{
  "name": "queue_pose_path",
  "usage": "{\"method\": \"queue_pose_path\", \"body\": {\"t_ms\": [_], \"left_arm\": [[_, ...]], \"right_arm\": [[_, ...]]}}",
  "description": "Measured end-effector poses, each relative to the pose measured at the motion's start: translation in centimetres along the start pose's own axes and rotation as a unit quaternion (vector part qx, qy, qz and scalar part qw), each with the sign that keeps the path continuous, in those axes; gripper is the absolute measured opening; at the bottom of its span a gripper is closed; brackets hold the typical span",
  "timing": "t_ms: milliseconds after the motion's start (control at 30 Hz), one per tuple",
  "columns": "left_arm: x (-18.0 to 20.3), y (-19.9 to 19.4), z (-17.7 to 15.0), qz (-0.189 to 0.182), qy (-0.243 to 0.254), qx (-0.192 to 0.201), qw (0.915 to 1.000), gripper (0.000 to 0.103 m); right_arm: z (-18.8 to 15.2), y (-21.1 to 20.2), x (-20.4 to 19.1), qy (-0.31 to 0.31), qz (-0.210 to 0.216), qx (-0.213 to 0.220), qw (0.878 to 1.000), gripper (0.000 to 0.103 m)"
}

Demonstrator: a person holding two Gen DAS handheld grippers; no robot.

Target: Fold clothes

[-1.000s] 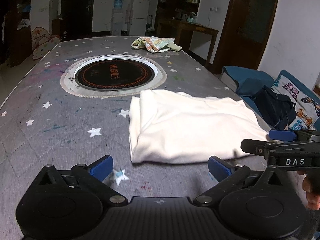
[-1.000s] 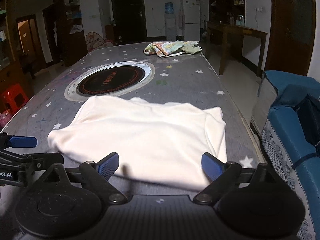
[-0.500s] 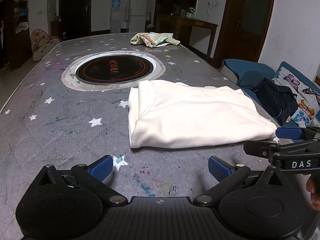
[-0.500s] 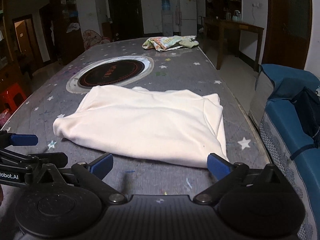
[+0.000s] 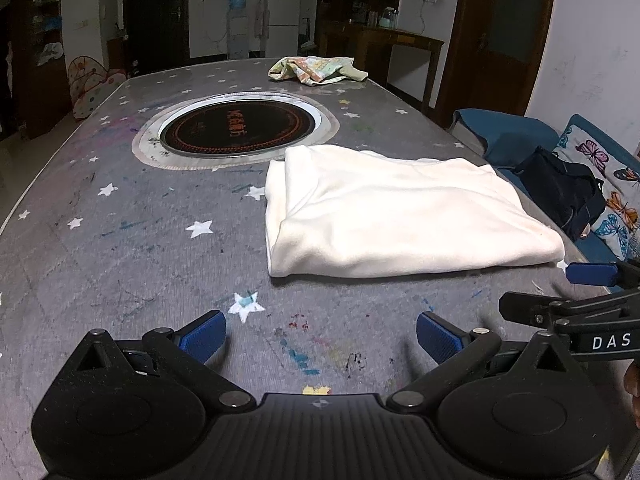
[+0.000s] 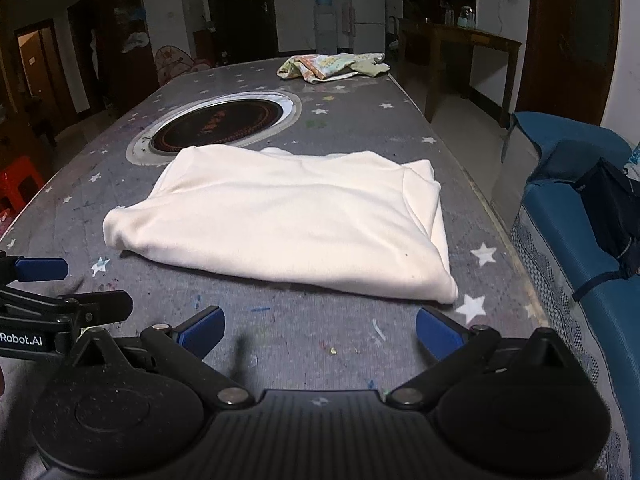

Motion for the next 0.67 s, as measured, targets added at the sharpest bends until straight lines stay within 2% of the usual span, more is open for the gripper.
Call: {"method": "queue_pose_path", "body": {"t_ms": [667], "left_arm": [[0.37, -0.63, -0.52, -0.003, 0.012, 0.005, 0.9999, 0.103]], "right_arm": [[-1.04, -0.42, -0.42, -0.005, -0.002, -0.007, 1.000, 0.103]]}}
Point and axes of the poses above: each gripper's, at about its wrist camera, not at the fingertips, and y roughly the way its jaws point, x to its right, z to its top, the point moved 2 cm from there along y, roughly the way its jaws point, and after that the axes turned 10 degrees about -x, right-handed, at the moved point
